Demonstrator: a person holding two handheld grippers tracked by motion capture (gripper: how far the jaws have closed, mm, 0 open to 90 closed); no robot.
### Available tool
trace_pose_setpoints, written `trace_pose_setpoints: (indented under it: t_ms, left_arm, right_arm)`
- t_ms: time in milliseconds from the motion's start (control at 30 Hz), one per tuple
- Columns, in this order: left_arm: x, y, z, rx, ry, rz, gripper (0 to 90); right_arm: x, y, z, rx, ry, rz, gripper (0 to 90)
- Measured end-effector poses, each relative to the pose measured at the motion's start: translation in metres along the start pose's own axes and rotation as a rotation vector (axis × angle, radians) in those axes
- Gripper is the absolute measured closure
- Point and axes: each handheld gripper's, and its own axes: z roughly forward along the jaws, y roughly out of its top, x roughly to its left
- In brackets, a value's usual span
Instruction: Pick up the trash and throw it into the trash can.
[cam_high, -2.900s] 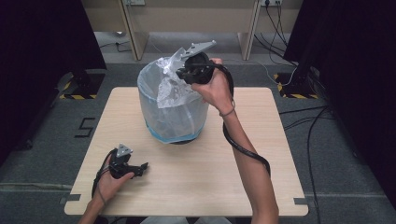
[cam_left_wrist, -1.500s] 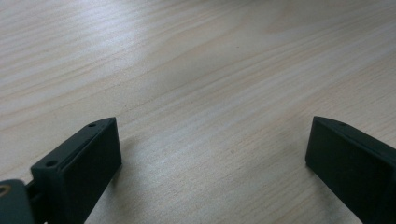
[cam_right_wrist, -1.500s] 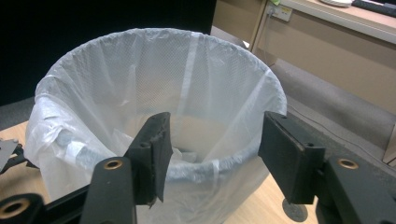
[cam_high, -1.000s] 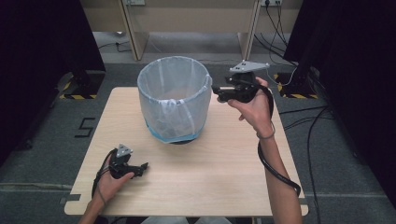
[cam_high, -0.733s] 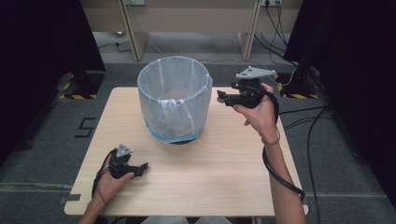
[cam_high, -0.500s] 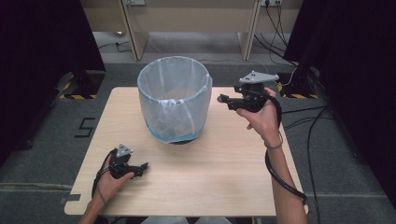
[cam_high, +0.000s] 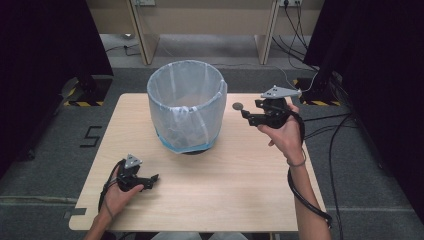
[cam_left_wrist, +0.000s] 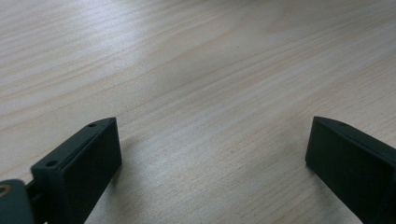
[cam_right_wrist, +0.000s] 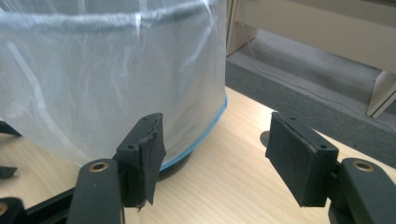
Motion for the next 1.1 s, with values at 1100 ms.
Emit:
trace_pose_setpoints:
  t_ms: [1100]
  left_arm:
    - [0.0,0.0,0.0,0.0,0.0,-0.003,2.5]
  right_arm:
    - [0.009,-0.084,0.006,0.059,-0.009,0.035,35.8]
